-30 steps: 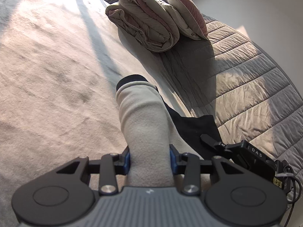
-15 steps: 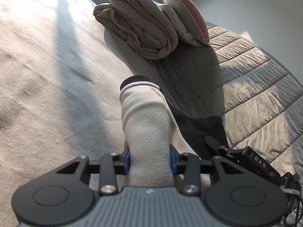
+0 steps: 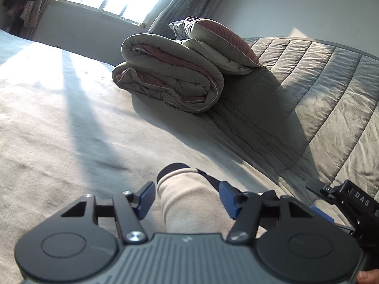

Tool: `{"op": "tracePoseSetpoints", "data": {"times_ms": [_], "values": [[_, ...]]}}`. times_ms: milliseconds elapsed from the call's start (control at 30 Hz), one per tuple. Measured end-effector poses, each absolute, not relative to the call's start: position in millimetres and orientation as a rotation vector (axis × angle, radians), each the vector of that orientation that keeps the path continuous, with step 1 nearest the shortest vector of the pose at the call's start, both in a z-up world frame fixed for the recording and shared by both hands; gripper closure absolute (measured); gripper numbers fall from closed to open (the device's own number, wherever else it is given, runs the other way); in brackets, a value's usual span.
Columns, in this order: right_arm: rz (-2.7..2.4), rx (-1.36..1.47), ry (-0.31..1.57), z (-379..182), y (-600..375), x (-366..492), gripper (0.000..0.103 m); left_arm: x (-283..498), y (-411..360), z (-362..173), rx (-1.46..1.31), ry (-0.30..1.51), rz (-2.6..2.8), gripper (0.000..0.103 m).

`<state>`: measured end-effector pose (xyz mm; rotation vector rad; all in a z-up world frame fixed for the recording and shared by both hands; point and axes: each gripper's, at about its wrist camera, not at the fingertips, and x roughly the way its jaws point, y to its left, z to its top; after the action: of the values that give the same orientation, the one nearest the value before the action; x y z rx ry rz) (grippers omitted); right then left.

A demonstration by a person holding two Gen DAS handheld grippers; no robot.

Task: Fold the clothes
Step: 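Lower the folded bundle onto the bed with both grippers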

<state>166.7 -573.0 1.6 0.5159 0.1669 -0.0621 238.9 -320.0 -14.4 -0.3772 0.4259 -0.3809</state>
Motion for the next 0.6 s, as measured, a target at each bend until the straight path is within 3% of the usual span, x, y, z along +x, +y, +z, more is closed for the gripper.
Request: {"op": "tracePoseSetpoints", "data": {"times_ms": [33,100,200,400,600], "values": [[-0.064,0.473,0.142,4,-569,165,0.036,245,-323,-12,-0.358,0.425,-0.390,0.063],[-0.062,0.354,0.128,6,-554,168,0.071,256,-329,-11,-0.327,0.435,-0.414,0.074],[-0.050,0.220,0.171,-1,-534,179,0.093,270,-341,-14,-0.250,0.443,-0.424,0.084],[-0.119,0.125,0.343,-28,-531,205,0.103,291,-355,-33,-0.156,0.489,-0.403,0.086],[-0.164,0.168,0.414,-38,-537,211,0.103,293,-359,-35,-0.147,0.509,-0.389,0.085]]}}
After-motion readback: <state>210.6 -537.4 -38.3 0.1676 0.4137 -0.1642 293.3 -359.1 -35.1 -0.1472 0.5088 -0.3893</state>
